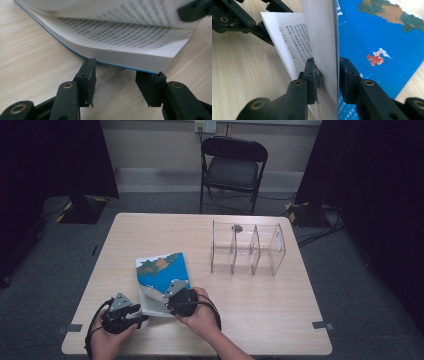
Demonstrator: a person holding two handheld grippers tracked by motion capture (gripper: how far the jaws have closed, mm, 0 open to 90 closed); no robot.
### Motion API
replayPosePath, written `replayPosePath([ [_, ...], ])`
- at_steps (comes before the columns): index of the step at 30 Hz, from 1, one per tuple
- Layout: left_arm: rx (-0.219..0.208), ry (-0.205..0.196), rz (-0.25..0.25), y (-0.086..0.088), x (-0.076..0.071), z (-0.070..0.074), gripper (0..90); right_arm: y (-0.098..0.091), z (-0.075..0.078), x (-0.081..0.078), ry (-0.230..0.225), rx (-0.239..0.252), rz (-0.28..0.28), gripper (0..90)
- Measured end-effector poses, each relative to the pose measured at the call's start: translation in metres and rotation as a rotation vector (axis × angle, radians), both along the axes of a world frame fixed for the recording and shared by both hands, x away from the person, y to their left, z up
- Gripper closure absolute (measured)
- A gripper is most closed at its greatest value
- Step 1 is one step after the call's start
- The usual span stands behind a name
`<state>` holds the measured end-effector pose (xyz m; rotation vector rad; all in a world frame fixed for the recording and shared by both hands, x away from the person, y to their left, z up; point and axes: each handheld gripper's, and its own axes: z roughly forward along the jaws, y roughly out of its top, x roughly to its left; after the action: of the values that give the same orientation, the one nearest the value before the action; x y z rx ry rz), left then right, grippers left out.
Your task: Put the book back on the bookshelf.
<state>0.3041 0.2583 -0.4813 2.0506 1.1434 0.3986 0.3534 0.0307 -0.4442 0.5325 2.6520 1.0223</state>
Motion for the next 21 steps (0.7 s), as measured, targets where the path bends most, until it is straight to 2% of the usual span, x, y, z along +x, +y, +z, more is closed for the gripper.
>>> replayPosePath([
  [1, -0.018, -0.002, -0.003, 0.000, 0.000, 0.001, 50.9, 0.000, -0.001, 0.000, 0.009, 0.003, 0.002, 66.6],
  [3, -0.024, -0.007, -0.003, -0.001, 0.000, 0.002, 51.0, 0.000, -0.003, 0.000, 0.018, 0.005, 0.004, 63.7],
  [5, -0.007, 0.000, -0.010, -0.001, 0.001, 0.004, 51.0, 0.000, -0.010, -0.002, 0.021, 0.018, 0.029, 57.9],
  [11, 0.002, 0.011, -0.017, -0.001, 0.001, 0.003, 51.0, -0.004, -0.013, -0.001, 0.021, 0.048, 0.063, 53.2],
  [13, -0.007, 0.014, -0.014, -0.001, 0.001, 0.003, 51.1, -0.005, -0.015, -0.001, 0.053, 0.050, 0.095, 39.6],
  [15, -0.011, 0.020, -0.014, 0.000, 0.002, 0.002, 51.1, -0.005, -0.016, -0.001, 0.068, 0.060, 0.091, 39.1],
  [18, -0.008, 0.021, -0.014, 0.000, 0.002, 0.002, 51.2, -0.005, -0.018, -0.004, 0.046, 0.063, 0.092, 35.8],
  [19, -0.006, 0.024, -0.013, -0.001, 0.002, 0.003, 51.2, -0.004, -0.021, -0.006, 0.010, 0.053, 0.090, 30.8],
  [21, -0.004, 0.024, -0.012, -0.001, 0.002, 0.004, 51.2, -0.003, -0.027, -0.008, -0.037, 0.053, 0.091, 26.3],
])
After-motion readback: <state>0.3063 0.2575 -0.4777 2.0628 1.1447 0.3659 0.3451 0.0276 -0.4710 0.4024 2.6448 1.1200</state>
